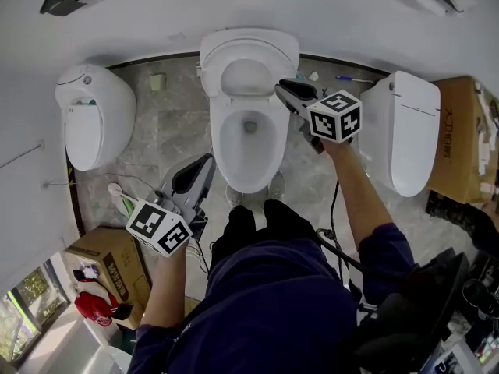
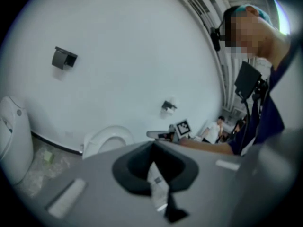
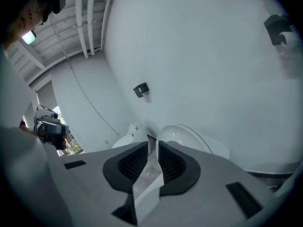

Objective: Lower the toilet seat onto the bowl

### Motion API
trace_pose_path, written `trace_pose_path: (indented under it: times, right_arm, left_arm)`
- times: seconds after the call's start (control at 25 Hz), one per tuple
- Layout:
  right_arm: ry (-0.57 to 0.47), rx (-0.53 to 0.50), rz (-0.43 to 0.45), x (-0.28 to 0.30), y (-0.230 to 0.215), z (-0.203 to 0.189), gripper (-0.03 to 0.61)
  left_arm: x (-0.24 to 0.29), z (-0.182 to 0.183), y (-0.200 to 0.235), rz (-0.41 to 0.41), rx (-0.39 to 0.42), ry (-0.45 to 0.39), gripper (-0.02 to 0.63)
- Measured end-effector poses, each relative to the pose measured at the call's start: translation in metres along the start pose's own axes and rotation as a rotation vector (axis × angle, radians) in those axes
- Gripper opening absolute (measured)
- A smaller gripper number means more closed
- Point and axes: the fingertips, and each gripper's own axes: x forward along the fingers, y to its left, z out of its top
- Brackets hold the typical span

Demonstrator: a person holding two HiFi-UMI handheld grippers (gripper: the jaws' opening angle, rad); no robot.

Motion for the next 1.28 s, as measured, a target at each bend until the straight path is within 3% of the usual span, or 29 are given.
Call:
trace_pose_path:
  times: [0.12,0.64,1.28]
  right_arm:
    - [0.032,-0.013,-0.033,0.021,-0.026,-0.006,0.097]
    - [0.152,-0.240,-0.221,0.074,-0.115,-0.013,0.103]
    - [0.237,-0.378,-0.243,0.105,-0.144,-0.020,0.084]
  left_arm:
    - [-0.001,-0.006,0.003,0.015,-0.011,0.014,0.003]
    - [-0.006,-0.035,0.019,0.057,-0.060,0.083,0.003]
    - [-0.023,-0.057,0.035,0.107,-0.091,0.116,0.003]
